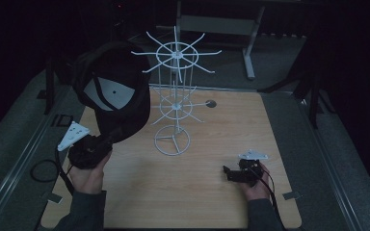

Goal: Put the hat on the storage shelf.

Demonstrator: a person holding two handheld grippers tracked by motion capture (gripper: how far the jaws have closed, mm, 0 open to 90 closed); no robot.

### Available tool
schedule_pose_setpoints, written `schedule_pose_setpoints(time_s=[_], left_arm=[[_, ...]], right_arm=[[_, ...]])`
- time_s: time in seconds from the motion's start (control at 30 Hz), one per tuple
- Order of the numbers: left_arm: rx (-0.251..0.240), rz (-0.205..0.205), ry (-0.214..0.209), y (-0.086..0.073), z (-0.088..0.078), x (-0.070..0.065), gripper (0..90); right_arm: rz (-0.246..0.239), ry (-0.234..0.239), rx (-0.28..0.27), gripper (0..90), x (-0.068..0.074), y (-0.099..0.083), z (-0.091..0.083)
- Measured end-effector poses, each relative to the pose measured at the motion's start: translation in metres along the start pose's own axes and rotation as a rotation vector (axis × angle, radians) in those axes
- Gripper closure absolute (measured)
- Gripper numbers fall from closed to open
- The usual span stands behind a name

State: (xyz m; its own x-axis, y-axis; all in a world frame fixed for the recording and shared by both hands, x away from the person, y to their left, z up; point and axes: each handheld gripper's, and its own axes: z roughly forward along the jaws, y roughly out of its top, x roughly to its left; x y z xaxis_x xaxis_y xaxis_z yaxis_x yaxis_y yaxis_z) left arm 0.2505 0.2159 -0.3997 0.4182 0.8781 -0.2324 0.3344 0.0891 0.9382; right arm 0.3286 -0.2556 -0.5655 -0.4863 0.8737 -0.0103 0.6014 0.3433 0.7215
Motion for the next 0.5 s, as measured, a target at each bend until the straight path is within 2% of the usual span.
schedule_pose_setpoints(time_s=[0.33,0.5], left_arm=[[0.005,0.019,0.007,-0.0039,0.0045,-0.0036,86.5],[0.01,0.048,0.019,-0.006,0.0078,-0.0058,86.5]], right_arm=[[0.0,0.0,0.0,13.0,0.0,0.0,0.0],[0.0,0.0,0.0,12.9,0.0,0.0,0.0]])
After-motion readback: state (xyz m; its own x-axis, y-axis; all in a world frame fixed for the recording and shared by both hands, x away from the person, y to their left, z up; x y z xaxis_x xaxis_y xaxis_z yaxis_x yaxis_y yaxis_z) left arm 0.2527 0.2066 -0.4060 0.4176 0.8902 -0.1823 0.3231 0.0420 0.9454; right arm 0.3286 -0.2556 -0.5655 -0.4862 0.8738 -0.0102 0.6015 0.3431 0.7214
